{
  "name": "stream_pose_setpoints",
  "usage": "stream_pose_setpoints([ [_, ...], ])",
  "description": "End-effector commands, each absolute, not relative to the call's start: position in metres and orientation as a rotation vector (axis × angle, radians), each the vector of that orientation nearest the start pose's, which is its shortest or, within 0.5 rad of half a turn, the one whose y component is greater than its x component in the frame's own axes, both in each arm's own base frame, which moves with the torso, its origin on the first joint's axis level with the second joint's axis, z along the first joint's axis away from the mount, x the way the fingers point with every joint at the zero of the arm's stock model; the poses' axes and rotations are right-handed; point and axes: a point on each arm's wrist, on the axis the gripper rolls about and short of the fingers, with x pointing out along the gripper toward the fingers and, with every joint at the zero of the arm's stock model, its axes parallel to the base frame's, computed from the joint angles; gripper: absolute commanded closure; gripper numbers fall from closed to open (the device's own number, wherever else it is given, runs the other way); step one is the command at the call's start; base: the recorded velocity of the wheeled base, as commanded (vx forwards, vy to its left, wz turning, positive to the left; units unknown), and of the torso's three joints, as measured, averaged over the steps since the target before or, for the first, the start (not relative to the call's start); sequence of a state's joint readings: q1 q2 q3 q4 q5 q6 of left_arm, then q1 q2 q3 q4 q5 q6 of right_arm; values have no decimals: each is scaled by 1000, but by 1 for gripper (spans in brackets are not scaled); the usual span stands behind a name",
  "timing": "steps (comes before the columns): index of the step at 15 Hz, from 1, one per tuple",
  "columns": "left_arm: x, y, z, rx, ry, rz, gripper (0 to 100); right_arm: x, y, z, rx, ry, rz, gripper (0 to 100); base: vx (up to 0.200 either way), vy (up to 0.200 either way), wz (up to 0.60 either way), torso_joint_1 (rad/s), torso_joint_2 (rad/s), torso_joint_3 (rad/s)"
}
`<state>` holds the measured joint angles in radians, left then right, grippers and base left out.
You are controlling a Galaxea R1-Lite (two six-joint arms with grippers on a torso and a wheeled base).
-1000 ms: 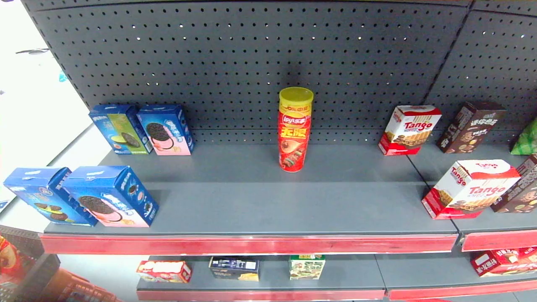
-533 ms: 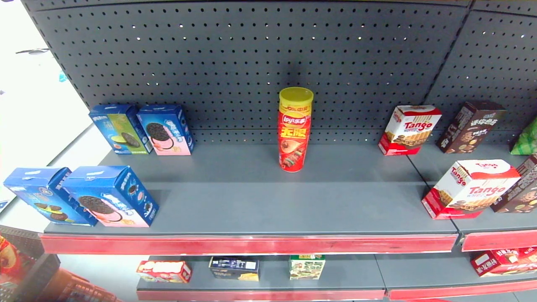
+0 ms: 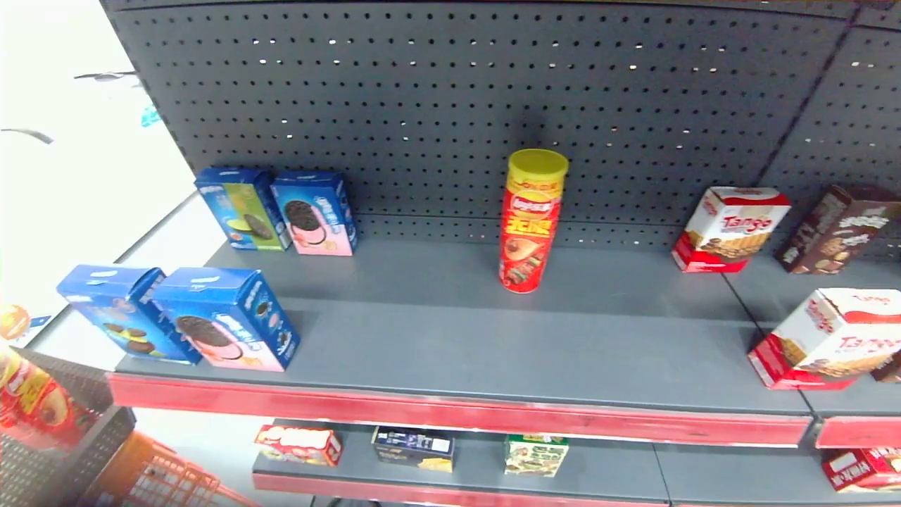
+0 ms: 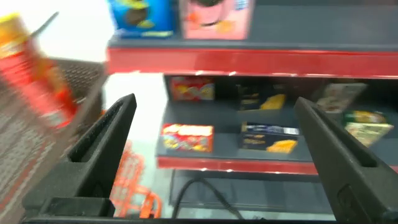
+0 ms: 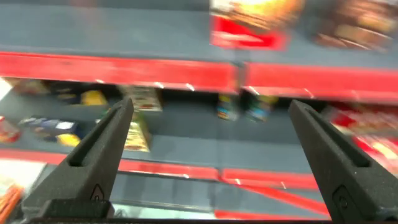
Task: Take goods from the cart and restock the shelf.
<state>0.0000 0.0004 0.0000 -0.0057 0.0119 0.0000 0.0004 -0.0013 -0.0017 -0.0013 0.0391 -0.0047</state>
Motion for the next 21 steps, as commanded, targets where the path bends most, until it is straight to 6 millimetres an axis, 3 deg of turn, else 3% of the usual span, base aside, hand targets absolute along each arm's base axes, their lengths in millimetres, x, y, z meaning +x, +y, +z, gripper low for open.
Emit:
stream_pose_setpoints([
  [1,-23,0,76,0,-6,12,0,-23,1,76,-6,-3,38,0,0,0,600,17,-2,7],
  [6,-23,0,76,2,-6,11,0,-23,1,76,-5,-3,38,0,0,0,600,2,3,-4],
  [17,-23,0,76,3,-6,9,0,-23,1,76,-5,-3,38,0,0,0,0,0,0,0],
  [18,-24,1,81,4,-24,31,0,-23,1,76,-5,-3,38,0,0,0,0,0,0,0],
  [20,-31,1,120,12,-70,46,0,-23,1,76,-5,-3,38,0,0,0,0,0,0,0],
  [21,-15,1,155,11,63,61,0,-23,1,76,-6,-3,38,0,0,0,0,0,0,0],
])
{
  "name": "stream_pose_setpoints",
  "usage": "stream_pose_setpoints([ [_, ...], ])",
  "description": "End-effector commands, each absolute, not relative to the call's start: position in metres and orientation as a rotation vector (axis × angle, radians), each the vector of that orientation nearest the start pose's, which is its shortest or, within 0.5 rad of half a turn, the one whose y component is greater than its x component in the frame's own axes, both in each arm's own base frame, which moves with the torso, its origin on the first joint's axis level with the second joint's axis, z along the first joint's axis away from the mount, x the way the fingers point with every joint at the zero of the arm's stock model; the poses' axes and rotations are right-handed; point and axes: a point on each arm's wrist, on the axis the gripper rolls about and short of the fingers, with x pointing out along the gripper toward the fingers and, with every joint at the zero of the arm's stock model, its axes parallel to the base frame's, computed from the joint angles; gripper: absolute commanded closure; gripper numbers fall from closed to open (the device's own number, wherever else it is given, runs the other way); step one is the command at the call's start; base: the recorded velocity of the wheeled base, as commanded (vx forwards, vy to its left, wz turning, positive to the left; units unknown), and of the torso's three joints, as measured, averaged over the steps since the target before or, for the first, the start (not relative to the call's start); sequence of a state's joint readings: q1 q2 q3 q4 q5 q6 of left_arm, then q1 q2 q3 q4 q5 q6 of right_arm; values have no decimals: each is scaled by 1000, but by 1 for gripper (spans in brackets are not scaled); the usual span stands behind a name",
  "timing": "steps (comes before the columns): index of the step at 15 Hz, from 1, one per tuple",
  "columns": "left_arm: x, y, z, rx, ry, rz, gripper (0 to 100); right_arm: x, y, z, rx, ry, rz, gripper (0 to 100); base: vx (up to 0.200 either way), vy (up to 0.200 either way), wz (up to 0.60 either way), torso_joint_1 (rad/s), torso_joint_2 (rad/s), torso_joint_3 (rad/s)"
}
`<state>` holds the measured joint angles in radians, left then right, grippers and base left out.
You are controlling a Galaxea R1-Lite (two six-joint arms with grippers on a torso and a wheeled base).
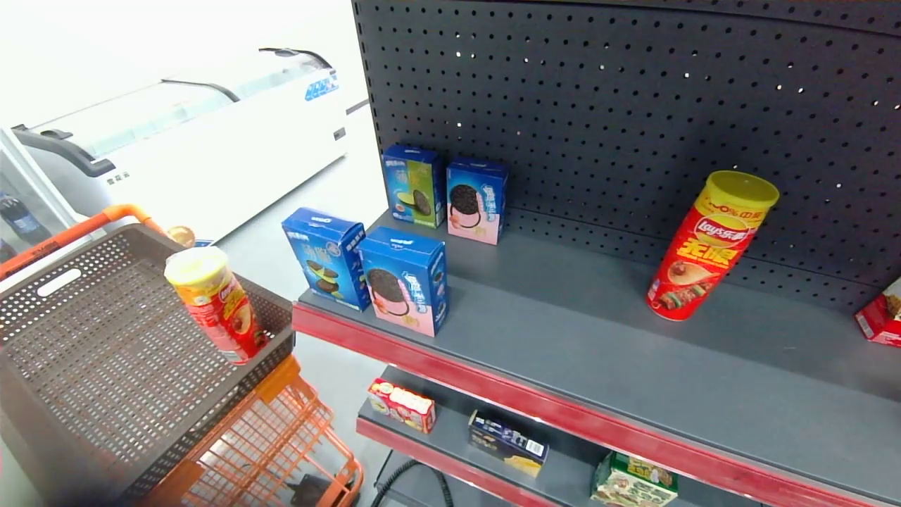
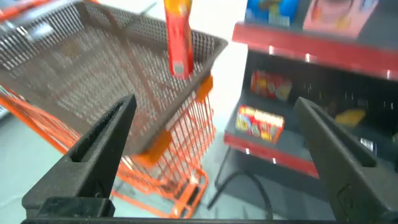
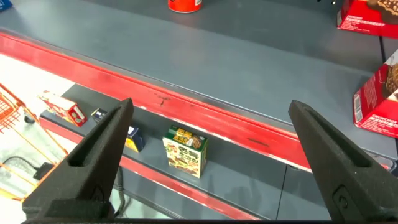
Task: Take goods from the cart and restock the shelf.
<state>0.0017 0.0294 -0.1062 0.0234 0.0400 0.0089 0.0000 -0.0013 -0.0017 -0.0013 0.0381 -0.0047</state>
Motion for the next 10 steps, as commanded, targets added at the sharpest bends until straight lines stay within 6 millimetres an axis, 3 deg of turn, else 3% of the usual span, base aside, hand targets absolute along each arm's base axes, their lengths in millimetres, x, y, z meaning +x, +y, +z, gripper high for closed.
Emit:
stream_pose_setpoints([
  [1,-8,1,164,12,86,67,0,-23,1,76,-6,-3,38,0,0,0,0,0,0,0],
  [2,3,2,173,14,128,74,0,-23,1,76,-5,-3,38,0,0,0,0,0,0,0],
  [3,37,2,181,21,226,77,0,-23,1,76,-6,-3,38,0,0,0,0,0,0,0],
  [5,69,4,180,20,312,108,0,-23,1,76,-5,-3,38,0,0,0,0,0,0,0],
  [7,112,19,182,26,347,220,0,-23,1,76,-5,-3,38,0,0,0,0,0,0,0],
  [10,160,31,161,19,431,235,0,-23,1,76,-6,-3,38,0,0,0,0,0,0,0],
])
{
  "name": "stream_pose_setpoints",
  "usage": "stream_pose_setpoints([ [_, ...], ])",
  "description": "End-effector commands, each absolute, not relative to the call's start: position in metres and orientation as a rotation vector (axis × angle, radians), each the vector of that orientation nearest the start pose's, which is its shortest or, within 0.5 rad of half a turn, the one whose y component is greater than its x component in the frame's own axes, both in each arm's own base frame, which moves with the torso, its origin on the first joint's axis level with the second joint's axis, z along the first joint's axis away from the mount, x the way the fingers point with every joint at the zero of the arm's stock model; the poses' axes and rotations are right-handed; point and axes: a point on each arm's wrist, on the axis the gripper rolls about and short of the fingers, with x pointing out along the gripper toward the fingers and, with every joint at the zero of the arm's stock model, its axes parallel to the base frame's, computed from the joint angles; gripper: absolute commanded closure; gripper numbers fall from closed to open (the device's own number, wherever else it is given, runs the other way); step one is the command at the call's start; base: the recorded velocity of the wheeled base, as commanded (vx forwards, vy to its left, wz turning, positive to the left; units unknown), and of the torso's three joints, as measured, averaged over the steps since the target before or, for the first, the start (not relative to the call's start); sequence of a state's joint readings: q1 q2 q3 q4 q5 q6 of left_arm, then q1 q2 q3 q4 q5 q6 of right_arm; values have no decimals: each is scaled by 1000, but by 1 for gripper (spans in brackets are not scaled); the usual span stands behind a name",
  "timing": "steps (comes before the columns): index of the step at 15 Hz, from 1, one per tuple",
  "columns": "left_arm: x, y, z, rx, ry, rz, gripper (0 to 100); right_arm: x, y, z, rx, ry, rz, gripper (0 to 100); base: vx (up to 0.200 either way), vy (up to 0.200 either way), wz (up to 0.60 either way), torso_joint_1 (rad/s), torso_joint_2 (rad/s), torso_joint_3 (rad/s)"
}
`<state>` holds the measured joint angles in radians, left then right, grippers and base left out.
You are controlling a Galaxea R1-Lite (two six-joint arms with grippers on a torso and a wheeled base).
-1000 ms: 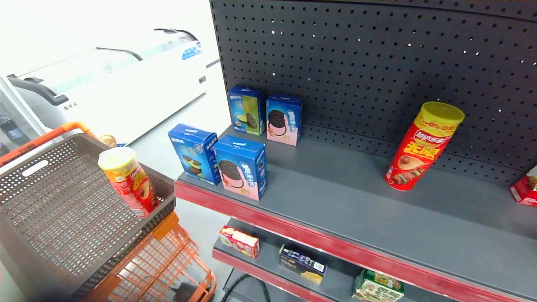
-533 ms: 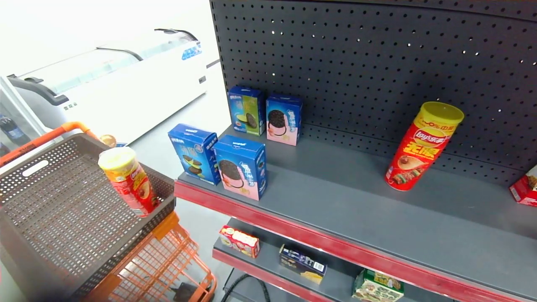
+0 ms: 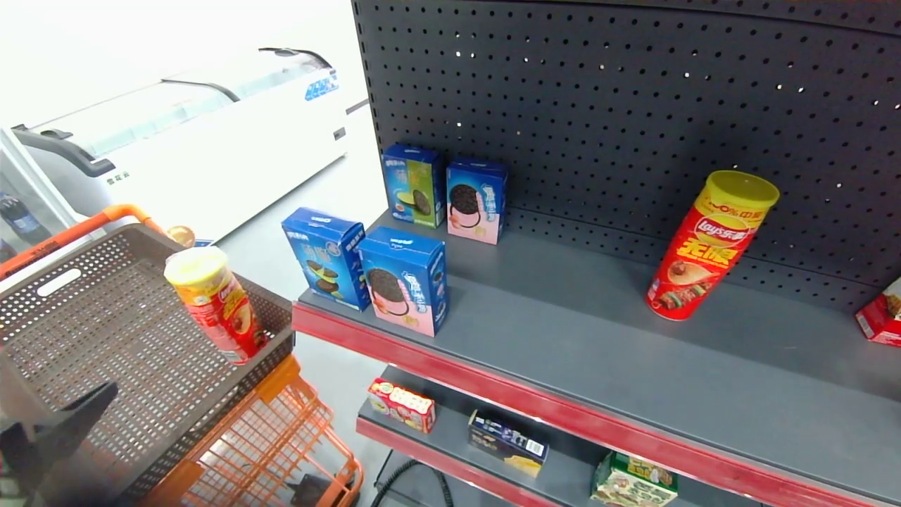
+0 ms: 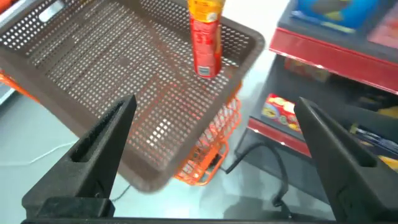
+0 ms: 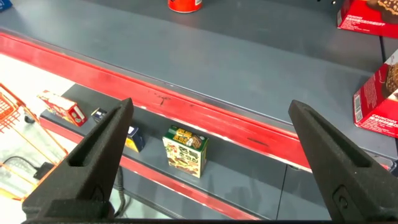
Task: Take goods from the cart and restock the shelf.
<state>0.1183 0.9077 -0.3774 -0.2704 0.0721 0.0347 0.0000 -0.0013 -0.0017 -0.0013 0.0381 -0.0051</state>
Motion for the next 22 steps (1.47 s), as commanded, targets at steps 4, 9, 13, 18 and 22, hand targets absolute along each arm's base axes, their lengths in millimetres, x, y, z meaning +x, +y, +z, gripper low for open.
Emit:
stream_pose_setpoints([
  [4,213,41,136,21,403,236,0,-23,1,76,-5,-3,38,0,0,0,0,0,0,0],
  [9,273,54,109,34,266,197,0,-23,1,76,-6,-3,38,0,0,0,0,0,0,0],
  [13,304,59,94,33,196,198,0,-23,1,76,-5,-3,38,0,0,0,0,0,0,0],
  [18,338,64,76,39,104,198,0,-23,1,76,-6,-3,38,0,0,0,0,0,0,0],
  [22,349,68,73,42,86,202,0,-23,1,76,-5,-3,38,0,0,0,0,0,0,0],
])
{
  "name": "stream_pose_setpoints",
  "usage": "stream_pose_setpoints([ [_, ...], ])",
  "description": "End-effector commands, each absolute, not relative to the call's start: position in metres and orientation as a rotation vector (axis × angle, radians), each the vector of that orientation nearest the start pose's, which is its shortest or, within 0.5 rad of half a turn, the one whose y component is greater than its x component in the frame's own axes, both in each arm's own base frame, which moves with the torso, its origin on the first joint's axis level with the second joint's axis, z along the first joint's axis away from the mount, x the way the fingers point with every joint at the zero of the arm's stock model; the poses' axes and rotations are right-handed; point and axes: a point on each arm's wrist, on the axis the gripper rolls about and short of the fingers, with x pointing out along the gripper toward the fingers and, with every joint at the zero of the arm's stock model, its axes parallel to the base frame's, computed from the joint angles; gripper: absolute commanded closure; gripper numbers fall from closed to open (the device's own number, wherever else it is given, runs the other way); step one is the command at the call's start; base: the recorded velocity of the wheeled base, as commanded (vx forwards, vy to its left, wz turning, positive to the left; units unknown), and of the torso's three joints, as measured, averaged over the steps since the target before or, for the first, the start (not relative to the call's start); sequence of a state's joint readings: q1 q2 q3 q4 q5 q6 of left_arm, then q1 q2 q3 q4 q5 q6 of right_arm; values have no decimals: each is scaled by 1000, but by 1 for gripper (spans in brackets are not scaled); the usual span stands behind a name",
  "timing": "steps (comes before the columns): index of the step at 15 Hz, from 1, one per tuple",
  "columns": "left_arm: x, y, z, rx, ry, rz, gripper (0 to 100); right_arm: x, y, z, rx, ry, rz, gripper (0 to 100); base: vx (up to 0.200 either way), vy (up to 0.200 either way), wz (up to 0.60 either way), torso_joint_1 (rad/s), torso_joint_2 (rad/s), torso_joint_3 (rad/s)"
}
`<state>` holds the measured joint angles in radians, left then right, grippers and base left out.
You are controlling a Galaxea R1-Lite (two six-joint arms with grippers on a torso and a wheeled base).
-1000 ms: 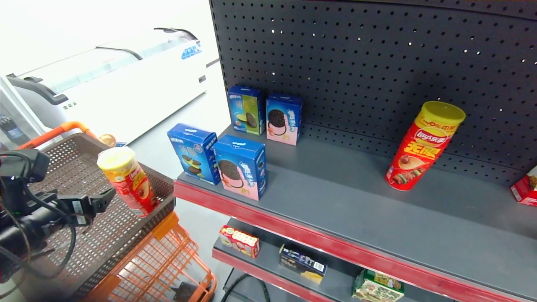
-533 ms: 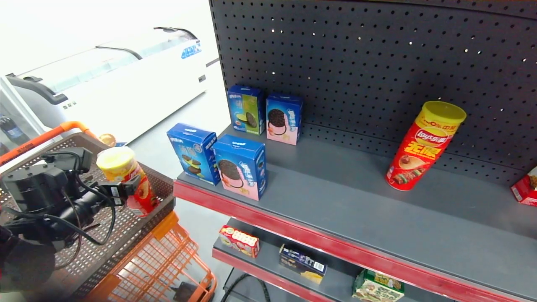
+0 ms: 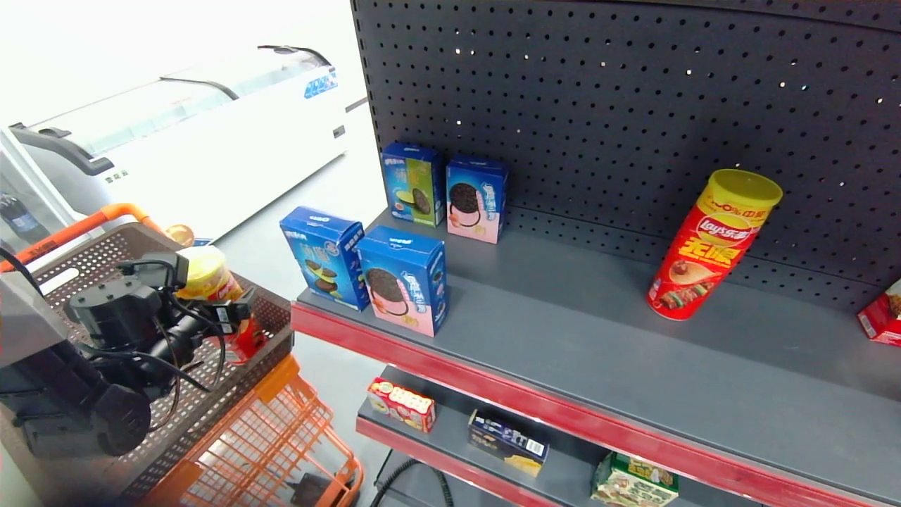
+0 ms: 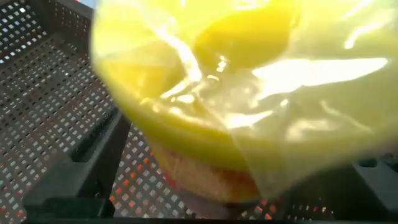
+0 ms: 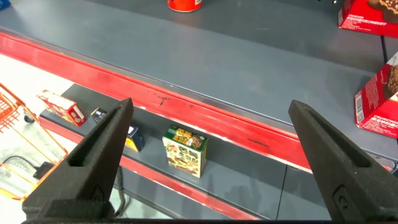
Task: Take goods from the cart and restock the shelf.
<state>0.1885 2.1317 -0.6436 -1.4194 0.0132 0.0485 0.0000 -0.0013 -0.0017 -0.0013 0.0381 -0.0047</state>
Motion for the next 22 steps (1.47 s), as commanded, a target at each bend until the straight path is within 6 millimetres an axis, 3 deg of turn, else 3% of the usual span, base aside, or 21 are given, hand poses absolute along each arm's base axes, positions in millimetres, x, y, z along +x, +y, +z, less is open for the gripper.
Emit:
stream_pose_setpoints([
  [1,353,69,71,42,85,203,0,-23,1,76,-6,-3,38,0,0,0,0,0,0,0],
  [3,356,70,66,40,85,205,0,-23,1,76,-6,-3,38,0,0,0,0,0,0,0],
  [4,358,70,66,40,69,204,100,-23,1,76,-5,-3,38,0,0,0,0,0,0,0],
  [11,362,68,70,46,54,200,100,-23,1,76,-6,-3,38,0,0,0,0,0,0,0],
  [13,358,67,85,52,7,198,100,-23,1,76,-6,-3,38,0,0,0,0,0,0,0],
  [14,351,67,114,58,-62,193,100,-23,1,76,-5,-3,38,0,0,0,0,0,0,0],
  [15,348,66,125,60,-82,185,100,-23,1,76,-5,-3,38,0,0,0,0,0,0,0],
  [16,334,62,152,62,-89,166,100,-23,1,76,-5,-3,38,0,0,0,0,0,0,0],
  [19,296,48,204,57,-94,68,100,-23,1,76,-6,-3,38,0,0,0,0,0,0,0],
  [20,291,46,216,66,-134,55,100,-23,1,76,-5,-3,38,0,0,0,0,0,0,0],
  [22,291,44,219,62,-139,47,100,-23,1,76,-5,-3,38,0,0,0,0,0,0,0],
])
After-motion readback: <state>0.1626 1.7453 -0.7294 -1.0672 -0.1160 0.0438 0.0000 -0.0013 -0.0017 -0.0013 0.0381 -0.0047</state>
